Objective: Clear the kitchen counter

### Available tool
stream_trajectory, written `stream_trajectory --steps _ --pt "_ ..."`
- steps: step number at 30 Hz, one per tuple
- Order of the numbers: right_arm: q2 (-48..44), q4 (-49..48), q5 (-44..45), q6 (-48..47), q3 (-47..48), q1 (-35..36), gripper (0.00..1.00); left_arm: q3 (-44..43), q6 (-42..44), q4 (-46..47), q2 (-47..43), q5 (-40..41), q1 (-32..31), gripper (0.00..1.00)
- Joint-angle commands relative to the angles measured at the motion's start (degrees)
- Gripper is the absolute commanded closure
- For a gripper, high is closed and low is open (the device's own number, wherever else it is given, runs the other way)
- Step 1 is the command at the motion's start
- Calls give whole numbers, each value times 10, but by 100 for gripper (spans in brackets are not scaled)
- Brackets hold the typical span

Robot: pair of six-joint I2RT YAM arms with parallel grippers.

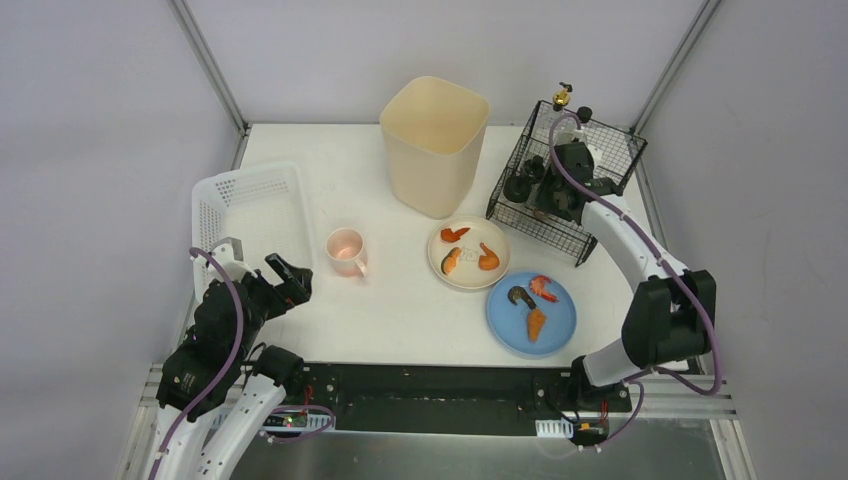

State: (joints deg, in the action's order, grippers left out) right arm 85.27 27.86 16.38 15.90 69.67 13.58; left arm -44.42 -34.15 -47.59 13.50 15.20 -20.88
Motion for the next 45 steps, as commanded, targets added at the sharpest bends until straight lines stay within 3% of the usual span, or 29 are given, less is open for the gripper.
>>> stream_trajectory --steps 1,14,23,39,45 --pt "20 -41 -24 22 -4 -2 74 -7 -10 2 10 -6 6 0" --pt "72 -51 -36 29 1 -2 57 -7 -10 2 14 -8 6 1" --pt "70 -52 -30 30 -1 -2 23 -8 -9 1 14 -9 6 0" --pt "-83 -23 -8 22 -36 -1 13 -8 -9 1 15 -9 6 0" --pt "-176 -6 -64 21 -58 -1 7 -7 -9 2 13 -6 6 0"
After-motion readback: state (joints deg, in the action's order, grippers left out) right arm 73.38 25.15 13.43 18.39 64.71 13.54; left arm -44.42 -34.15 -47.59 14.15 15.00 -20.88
